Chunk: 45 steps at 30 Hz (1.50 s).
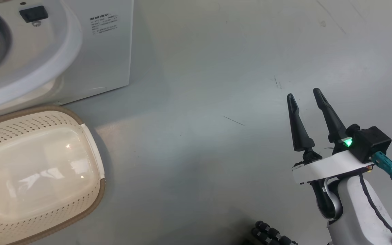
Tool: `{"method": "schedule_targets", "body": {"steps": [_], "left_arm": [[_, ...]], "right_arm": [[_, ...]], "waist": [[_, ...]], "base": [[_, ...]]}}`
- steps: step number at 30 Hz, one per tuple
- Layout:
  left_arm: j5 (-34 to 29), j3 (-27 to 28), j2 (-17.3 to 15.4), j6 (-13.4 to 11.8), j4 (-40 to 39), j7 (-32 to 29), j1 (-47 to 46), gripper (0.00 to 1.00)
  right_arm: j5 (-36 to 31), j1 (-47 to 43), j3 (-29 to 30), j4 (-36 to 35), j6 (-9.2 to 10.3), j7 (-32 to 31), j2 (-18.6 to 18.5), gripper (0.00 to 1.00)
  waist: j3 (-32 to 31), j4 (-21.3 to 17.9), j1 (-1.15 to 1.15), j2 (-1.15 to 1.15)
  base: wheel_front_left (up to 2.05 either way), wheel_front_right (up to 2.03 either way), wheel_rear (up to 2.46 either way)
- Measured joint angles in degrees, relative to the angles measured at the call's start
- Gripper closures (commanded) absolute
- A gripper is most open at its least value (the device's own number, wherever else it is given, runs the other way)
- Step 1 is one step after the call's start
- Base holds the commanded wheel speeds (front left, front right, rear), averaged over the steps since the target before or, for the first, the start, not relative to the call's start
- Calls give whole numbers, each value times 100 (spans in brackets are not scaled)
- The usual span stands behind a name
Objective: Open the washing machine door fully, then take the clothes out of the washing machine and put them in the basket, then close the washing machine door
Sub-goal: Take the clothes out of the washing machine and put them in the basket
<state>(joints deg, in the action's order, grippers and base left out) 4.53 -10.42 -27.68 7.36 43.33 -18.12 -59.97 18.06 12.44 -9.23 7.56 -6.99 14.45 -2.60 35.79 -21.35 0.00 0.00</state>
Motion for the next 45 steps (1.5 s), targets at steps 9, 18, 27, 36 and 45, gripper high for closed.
{"method": "schedule_targets", "body": {"steps": [9, 18, 27, 36, 45], "left_arm": [[51, -58, 45, 0, 248, 82, -96, 100], [51, -111, 169, 0, 567, 474, -96, 100], [162, -120, 570, 0, 848, 985, 56, 100], [331, -153, 902, 0, 1096, 1417, 309, 100], [404, -259, 1148, 0, 1239, 1798, 609, 100]], "right_arm": [[0, 46, 15, 10, 0, 0, 4, 0], [-3, 62, 134, 81, 0, 0, 14, 0], [-67, 58, 266, 170, 0, 0, 14, 0], [-122, 1, 394, 214, 0, 0, -108, 0], [-168, -146, 483, 248, 0, 0, -197, 0]], "waist": [[49, -12, 0, 0], [-139, 42, 0, 0], [-512, 214, 0, 0], [-901, 505, 0, 0], [-1225, 834, 0, 0]], "base": [[0, 0, 0], [0, 0, 0], [0, 0, 0], [0, 0, 0], [0, 0, 0]]}}
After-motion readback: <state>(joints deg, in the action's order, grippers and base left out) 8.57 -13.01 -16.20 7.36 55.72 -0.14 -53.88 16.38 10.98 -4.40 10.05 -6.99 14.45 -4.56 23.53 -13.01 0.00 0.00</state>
